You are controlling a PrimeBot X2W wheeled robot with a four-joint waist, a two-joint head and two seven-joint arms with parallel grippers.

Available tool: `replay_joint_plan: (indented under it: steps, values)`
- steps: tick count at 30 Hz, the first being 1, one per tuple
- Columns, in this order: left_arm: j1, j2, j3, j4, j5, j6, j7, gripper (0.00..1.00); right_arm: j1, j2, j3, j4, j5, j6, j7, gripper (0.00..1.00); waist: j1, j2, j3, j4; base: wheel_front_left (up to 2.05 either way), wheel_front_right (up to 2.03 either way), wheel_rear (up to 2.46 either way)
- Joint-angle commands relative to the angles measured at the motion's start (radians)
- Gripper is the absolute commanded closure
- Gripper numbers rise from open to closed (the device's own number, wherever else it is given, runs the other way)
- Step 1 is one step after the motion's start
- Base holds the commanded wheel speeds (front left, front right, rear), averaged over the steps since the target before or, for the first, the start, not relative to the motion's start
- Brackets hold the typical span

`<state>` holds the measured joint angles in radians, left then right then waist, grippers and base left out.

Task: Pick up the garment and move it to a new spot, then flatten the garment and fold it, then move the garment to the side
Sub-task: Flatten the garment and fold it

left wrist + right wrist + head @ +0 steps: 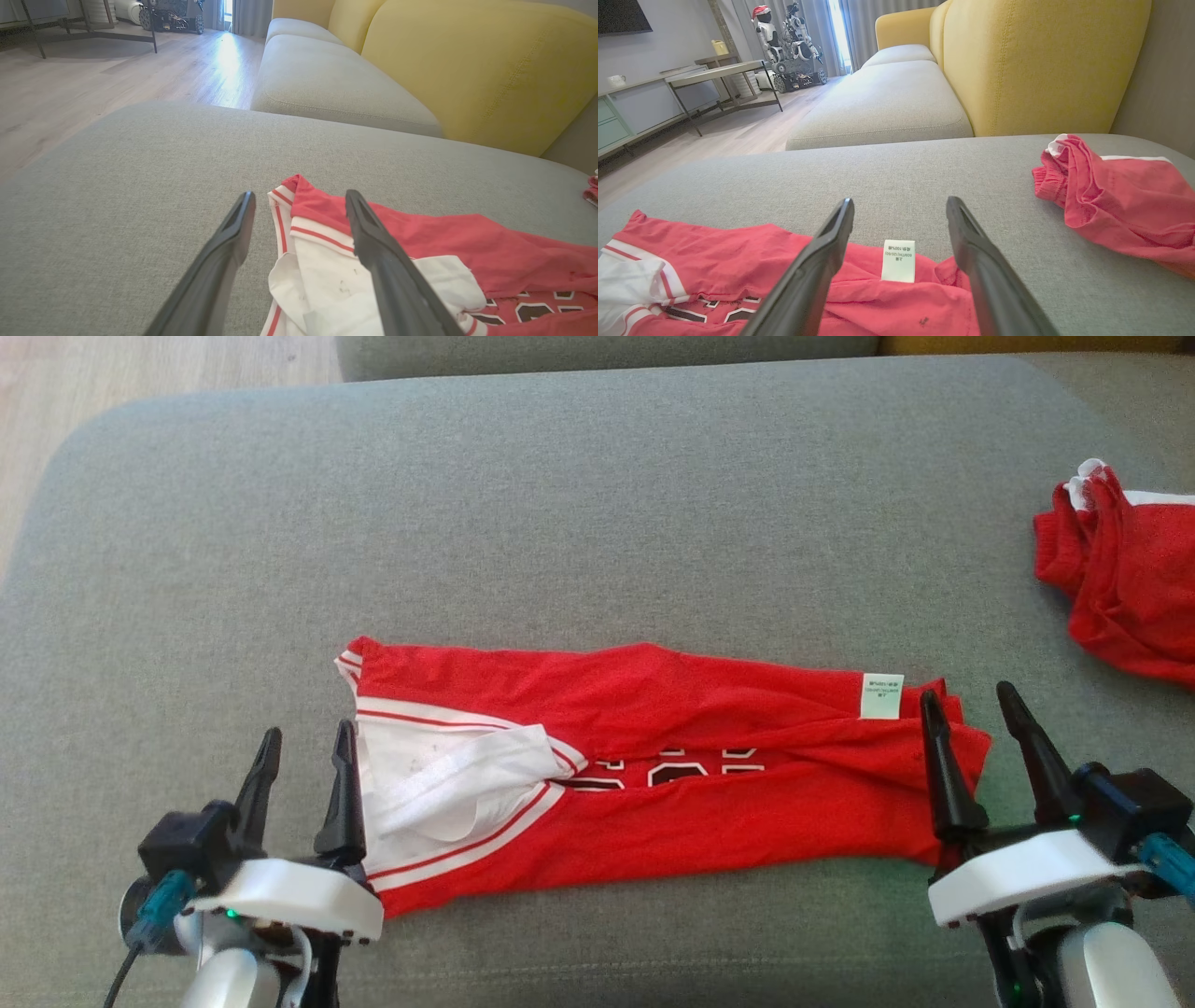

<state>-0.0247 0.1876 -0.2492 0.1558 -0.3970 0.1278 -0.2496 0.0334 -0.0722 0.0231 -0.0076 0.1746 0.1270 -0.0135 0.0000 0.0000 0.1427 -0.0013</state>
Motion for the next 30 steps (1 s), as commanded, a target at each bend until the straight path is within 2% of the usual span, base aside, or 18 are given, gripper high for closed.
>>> replay_joint_plan:
  steps: [1, 9, 13, 19, 30]
  values:
    - [-0.032, 0.009, 0.04, -0.025, 0.011, -0.006, -0.012, 0.0, -0.018, -0.011, 0.026, -0.033, -0.002, 0.004, -0.008, 0.0, 0.0, 0.0, 0.0, 0.0, 0.0, 0.0, 0.0]
    - [-0.042, 0.006, 0.043, -0.009, 0.013, -0.016, -0.012, 0.0, -0.023, -0.015, 0.012, -0.018, 0.034, 0.004, -0.001, 0.0, 0.0, 0.0, 0.009, -0.002, 0.0, 0.0, 0.0]
    - [-0.049, 0.005, 0.041, -0.007, 0.016, -0.02, -0.012, 0.0, -0.031, -0.03, -0.047, 0.023, 0.05, 0.004, 0.003, 0.0, 0.0, 0.0, 0.018, 0.0, 0.0, 0.0, 0.0]
    - [-0.072, -0.001, 0.032, -0.01, 0.022, -0.031, -0.012, 0.0, -0.065, -0.02, -0.14, 0.105, 0.024, 0.004, 0.095, 0.0, 0.0, 0.0, 0.055, 0.002, 0.0, 0.0, 0.0]
    - [-0.114, -0.014, 0.028, -0.002, 0.032, -0.046, -0.012, 0.0, -0.103, 0.003, -0.129, 0.181, 0.038, 0.004, 0.277, 0.0, 0.0, 0.0, 0.109, 0.01, 0.0, 0.0, 0.0]
